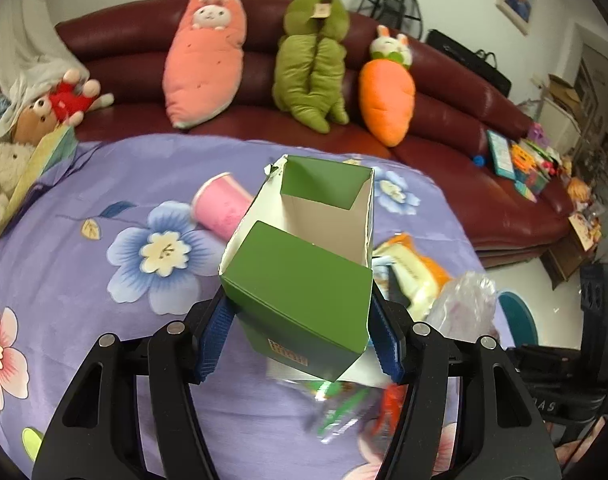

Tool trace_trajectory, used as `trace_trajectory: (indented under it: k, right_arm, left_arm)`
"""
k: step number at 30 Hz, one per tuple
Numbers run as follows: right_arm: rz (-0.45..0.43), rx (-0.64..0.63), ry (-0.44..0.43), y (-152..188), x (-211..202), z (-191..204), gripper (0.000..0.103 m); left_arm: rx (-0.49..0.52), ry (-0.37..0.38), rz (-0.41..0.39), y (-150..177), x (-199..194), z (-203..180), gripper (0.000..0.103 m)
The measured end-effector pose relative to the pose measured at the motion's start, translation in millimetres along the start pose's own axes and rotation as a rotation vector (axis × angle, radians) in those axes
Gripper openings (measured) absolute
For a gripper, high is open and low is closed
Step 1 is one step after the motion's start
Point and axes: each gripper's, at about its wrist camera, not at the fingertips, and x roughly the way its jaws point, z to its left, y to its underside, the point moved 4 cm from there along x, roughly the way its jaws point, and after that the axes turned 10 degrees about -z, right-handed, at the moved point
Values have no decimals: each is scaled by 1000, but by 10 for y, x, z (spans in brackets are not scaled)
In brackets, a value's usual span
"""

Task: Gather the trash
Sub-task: 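Grasp the green box with left tool while right tool grasps the plastic bag, then carry both over the teal bin and open left tool to drop the green box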

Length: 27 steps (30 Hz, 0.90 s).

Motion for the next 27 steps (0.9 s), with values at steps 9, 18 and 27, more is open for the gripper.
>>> trace_trajectory:
  k: [9, 18, 27]
  right_arm:
    - [-97, 137, 80, 75, -602, -844, 30]
    - [-284, 332, 186, 328, -1465, -1937, 30]
    - [-383, 521, 287, 647, -1920, -2979, 30]
  left_arm:
    - [109, 66, 17, 59, -20, -798, 63]
    - [235, 187, 66, 239, 113, -1925, 64]
    - [354, 334, 164, 610, 421, -3222, 64]
